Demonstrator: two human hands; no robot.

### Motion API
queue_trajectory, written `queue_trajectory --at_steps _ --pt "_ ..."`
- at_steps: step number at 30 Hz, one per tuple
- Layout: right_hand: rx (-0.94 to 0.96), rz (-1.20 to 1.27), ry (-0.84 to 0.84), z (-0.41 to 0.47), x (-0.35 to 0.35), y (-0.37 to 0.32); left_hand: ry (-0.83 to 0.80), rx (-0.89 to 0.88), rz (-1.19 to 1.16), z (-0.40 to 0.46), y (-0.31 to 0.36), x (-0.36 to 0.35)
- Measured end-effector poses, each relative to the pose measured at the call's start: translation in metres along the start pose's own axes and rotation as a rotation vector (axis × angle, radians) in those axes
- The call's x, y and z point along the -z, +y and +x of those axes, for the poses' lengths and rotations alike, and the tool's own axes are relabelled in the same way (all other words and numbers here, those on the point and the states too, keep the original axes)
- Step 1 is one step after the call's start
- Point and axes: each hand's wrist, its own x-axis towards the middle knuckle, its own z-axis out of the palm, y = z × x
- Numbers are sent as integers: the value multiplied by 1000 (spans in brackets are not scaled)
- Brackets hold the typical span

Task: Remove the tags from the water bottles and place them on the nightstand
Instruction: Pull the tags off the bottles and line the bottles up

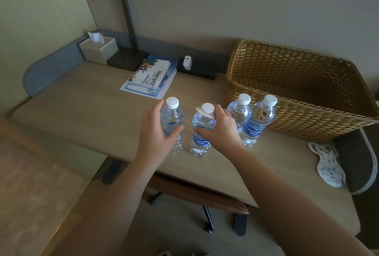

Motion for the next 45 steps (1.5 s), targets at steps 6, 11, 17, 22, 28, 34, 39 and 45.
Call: queue_trajectory --at_steps 6,11,17,22,28,34,39,45 --pt "-20 -9 31 -23 12 13 -77 -218 2 -28 33 -16" --pt "-46 58 21 -33 23 24 -399 120 -217 -30 44 -42" --pt "-88 415 -239 -41 49 47 -505 259 -462 -22 45 -56" --pt "-303 693 -298 -52 54 74 -537 262 -425 -15 40 -63" --pt "-317 773 -172 -58 50 90 -569 260 -438 -10 34 -67" --pt "-210 827 -97 -55 75 82 -598 222 -473 -5 28 -73" --pt "-154 833 -41 -49 87 72 -590 205 -485 -5 26 -86" --pt "-192 874 91 -55 99 76 -566 150 -403 -6 38 -100"
